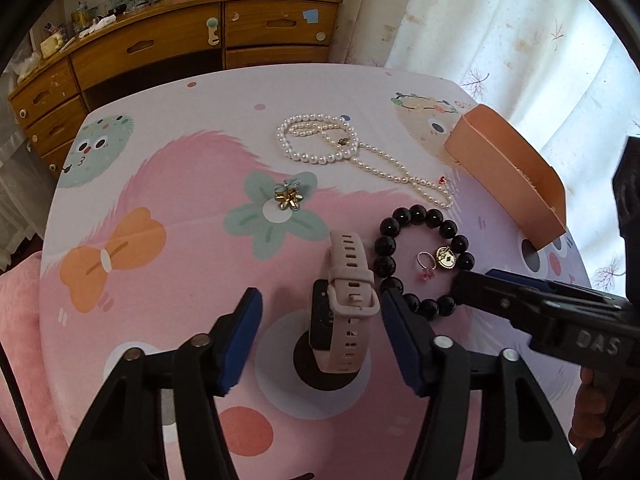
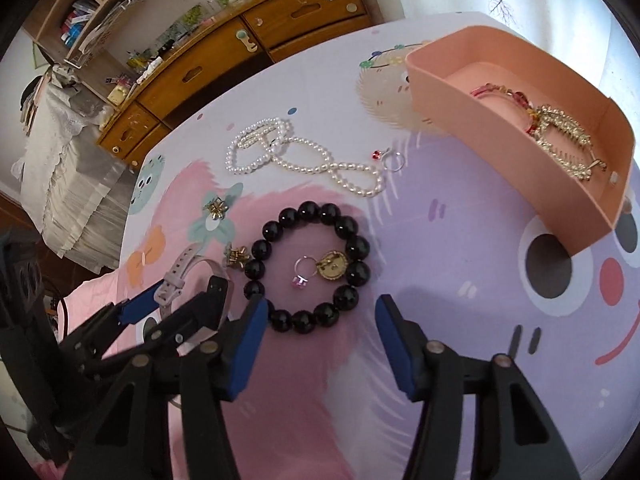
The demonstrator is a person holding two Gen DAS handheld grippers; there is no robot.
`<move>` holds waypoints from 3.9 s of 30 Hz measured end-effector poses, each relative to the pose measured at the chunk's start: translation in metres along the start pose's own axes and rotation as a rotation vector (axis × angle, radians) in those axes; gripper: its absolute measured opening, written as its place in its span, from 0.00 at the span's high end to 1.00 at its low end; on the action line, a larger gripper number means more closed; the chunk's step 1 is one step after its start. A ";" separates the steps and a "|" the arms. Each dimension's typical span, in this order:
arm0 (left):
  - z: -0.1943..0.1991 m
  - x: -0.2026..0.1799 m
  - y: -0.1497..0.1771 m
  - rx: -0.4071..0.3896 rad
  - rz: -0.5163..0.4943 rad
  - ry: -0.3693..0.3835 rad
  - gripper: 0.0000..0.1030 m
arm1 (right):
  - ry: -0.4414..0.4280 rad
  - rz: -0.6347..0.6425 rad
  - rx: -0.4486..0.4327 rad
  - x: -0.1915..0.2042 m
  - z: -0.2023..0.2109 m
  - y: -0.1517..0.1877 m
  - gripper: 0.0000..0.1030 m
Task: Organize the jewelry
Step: 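Grasp the pink watch with the left tool while the right tool grasps the black bead bracelet, then carry the watch and bead bracelet into the pink box and release both, then move the left tool to the flower brooch while the right tool approaches the gold pendant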
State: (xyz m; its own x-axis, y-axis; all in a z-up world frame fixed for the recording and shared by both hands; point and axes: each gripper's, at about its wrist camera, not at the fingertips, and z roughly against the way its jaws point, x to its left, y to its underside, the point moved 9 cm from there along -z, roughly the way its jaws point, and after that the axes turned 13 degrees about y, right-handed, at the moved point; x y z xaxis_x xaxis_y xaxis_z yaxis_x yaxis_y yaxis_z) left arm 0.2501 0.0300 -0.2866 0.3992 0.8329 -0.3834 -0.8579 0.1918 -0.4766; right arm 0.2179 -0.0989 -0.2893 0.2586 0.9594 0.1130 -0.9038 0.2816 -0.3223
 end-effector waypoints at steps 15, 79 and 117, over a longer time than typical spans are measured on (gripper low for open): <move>0.009 -0.007 0.003 -0.073 -0.041 0.036 0.88 | 0.108 -0.039 0.102 -0.006 -0.012 -0.004 0.85; 0.006 -0.230 -0.099 -0.312 -0.093 0.161 0.88 | 0.045 0.251 -0.519 -0.137 0.189 -0.129 0.86; -0.041 -0.215 -0.106 -0.250 0.023 0.169 0.29 | 0.125 0.319 -0.433 -0.162 0.142 -0.132 0.66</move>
State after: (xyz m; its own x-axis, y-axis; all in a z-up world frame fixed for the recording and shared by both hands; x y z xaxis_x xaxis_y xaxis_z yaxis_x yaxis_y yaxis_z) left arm 0.2687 -0.1910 -0.1855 0.4464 0.7335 -0.5126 -0.7698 0.0227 -0.6378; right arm 0.2472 -0.2942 -0.1313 0.0576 0.9858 -0.1577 -0.7278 -0.0666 -0.6826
